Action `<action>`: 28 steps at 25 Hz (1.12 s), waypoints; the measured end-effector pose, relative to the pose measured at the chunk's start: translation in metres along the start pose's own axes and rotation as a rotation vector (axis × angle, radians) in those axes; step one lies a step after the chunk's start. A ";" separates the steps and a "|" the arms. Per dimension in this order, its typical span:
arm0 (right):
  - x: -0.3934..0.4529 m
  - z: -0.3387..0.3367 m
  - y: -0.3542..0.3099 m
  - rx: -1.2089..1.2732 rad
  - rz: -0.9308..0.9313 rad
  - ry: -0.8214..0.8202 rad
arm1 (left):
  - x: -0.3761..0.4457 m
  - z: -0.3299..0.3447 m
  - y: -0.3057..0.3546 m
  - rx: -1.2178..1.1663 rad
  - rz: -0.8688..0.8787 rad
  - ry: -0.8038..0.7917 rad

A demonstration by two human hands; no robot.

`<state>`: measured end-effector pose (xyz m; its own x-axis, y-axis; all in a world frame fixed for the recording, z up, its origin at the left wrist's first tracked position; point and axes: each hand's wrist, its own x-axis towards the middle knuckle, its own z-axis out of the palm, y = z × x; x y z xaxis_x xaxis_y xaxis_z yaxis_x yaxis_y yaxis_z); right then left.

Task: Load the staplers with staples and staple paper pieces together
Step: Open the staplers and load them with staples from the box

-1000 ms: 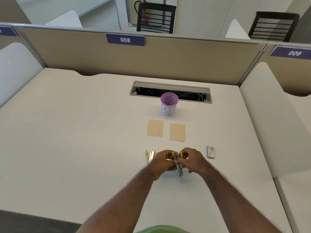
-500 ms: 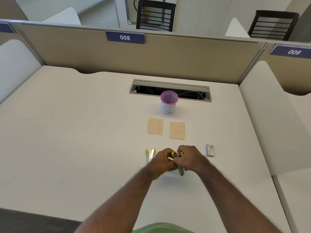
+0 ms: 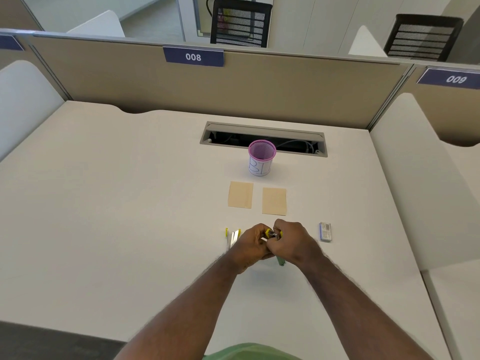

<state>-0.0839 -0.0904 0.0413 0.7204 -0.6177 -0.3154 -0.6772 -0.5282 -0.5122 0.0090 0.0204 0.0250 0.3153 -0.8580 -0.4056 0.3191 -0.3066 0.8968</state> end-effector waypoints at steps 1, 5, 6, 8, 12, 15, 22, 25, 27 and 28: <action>0.000 -0.001 0.001 0.014 -0.005 0.029 | 0.001 0.000 0.001 -0.002 0.004 0.002; 0.003 -0.008 0.008 0.212 0.004 0.134 | 0.001 -0.006 0.000 -0.110 0.024 0.078; 0.004 -0.011 0.011 0.322 0.026 0.155 | 0.001 -0.010 -0.001 -0.150 0.037 0.117; 0.006 -0.019 0.019 0.662 0.118 0.158 | 0.000 -0.018 0.000 -0.263 0.053 0.189; 0.005 -0.038 0.031 1.176 0.119 -0.053 | -0.008 -0.033 0.005 -0.540 -0.093 0.020; 0.003 -0.048 0.029 1.161 0.076 -0.199 | -0.014 -0.037 0.010 -0.338 -0.225 -0.223; -0.001 -0.046 0.001 0.583 -0.079 -0.101 | -0.010 -0.019 0.012 -0.347 -0.237 -0.285; -0.007 -0.039 -0.003 0.364 -0.149 0.129 | -0.010 -0.018 0.013 -0.407 -0.207 -0.255; -0.012 -0.033 -0.004 0.307 -0.211 0.162 | -0.010 -0.017 0.014 -0.420 -0.198 -0.219; -0.014 -0.031 -0.006 0.282 -0.226 0.166 | -0.010 -0.016 0.015 -0.420 -0.194 -0.201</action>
<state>-0.0949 -0.0965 0.0731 0.7967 -0.6025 -0.0477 -0.4201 -0.4954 -0.7603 0.0248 0.0314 0.0395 0.0493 -0.8766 -0.4787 0.7001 -0.3115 0.6425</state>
